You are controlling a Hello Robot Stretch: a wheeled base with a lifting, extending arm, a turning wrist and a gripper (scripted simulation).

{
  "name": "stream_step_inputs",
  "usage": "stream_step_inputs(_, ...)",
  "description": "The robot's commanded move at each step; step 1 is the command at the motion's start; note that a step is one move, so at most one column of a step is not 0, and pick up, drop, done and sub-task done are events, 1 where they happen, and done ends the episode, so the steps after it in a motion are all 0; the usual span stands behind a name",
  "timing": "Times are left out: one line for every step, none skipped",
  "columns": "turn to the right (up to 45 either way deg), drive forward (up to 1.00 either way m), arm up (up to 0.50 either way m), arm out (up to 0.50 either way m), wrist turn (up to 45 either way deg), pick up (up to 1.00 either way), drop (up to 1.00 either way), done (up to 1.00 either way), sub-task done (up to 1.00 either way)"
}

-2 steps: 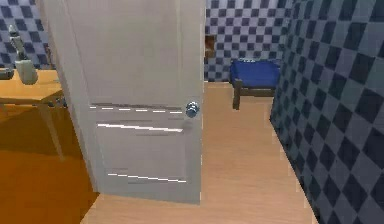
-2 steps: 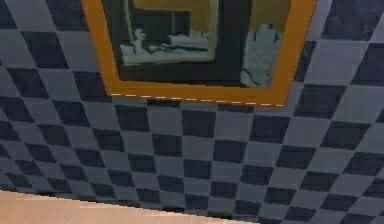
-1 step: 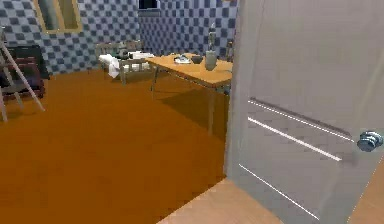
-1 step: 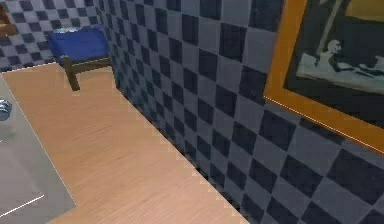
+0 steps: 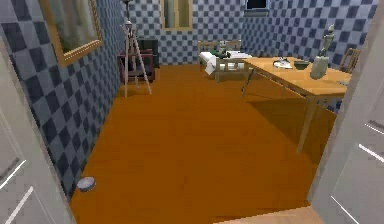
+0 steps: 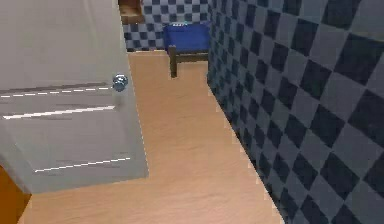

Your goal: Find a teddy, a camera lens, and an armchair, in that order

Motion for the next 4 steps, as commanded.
stream_step_inputs(0.0,1.0,0.0,0.0,0.0,0.0,0.0,0.0,0.0)
stream_step_inputs(0.0,1.0,0.0,0.0,0.0,0.0,0.0,0.0,0.0)
stream_step_inputs(-3.0,0.0,0.0,0.0,0.0,0.0,0.0,0.0,0.0)
stream_step_inputs(0.0,1.0,0.0,0.0,0.0,0.0,0.0,0.0,0.0)
